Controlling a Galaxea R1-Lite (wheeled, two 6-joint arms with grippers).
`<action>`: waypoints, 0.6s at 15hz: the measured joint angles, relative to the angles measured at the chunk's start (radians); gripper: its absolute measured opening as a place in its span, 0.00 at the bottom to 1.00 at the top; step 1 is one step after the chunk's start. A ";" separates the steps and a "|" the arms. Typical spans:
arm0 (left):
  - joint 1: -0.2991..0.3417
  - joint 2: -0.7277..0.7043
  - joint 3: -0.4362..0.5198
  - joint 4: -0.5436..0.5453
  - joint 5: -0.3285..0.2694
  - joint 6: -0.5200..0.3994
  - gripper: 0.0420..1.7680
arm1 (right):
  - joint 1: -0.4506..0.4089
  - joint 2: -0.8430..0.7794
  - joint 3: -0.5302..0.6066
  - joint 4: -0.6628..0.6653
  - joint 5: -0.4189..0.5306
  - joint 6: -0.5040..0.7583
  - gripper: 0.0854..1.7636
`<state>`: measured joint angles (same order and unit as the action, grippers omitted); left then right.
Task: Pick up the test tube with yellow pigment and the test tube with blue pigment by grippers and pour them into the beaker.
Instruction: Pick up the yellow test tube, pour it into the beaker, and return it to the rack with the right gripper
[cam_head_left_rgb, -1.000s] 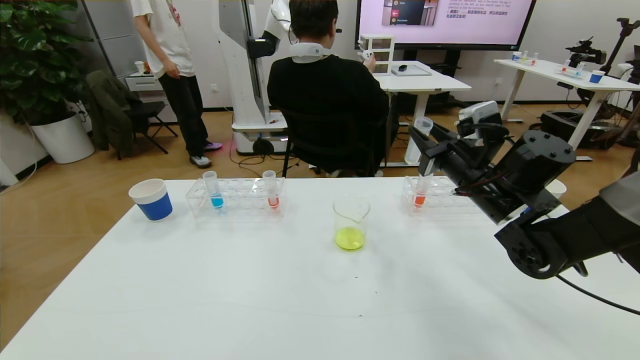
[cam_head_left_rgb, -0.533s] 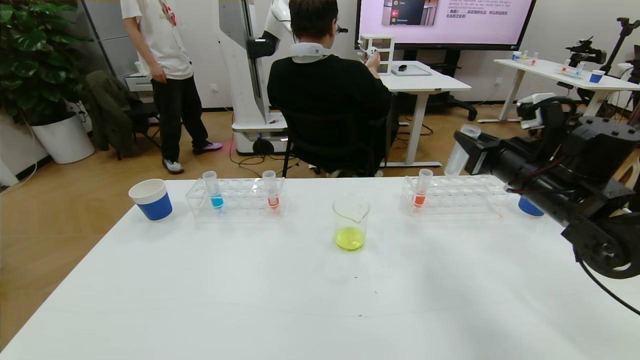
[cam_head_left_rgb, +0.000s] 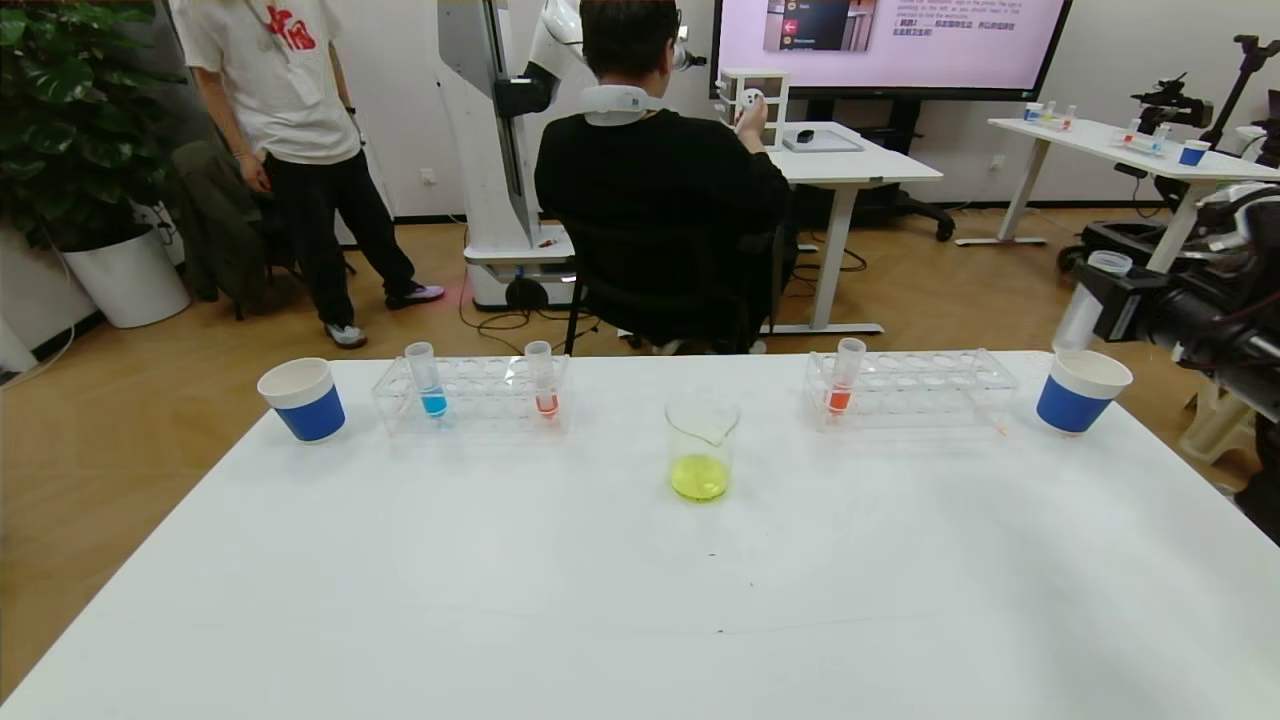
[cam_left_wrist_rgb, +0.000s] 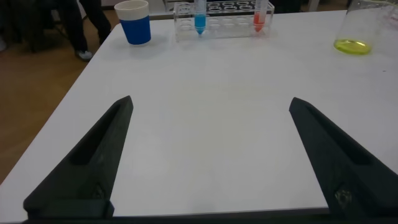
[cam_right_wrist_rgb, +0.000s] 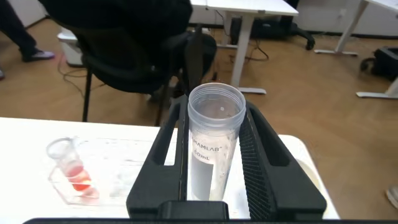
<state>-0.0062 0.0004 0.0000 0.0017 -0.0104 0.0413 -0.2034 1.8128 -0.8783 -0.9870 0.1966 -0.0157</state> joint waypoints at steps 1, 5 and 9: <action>0.000 0.000 0.000 0.000 0.000 0.000 0.99 | -0.046 0.009 -0.024 0.028 0.016 -0.001 0.26; 0.000 0.000 0.000 0.000 0.000 0.000 0.99 | -0.166 0.089 -0.151 0.101 0.026 -0.003 0.26; 0.000 0.000 0.000 0.000 0.000 0.000 0.99 | -0.191 0.200 -0.257 0.098 0.018 -0.001 0.26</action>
<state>-0.0062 0.0004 0.0000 0.0017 -0.0109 0.0413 -0.3949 2.0132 -1.1357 -0.8889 0.2145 -0.0168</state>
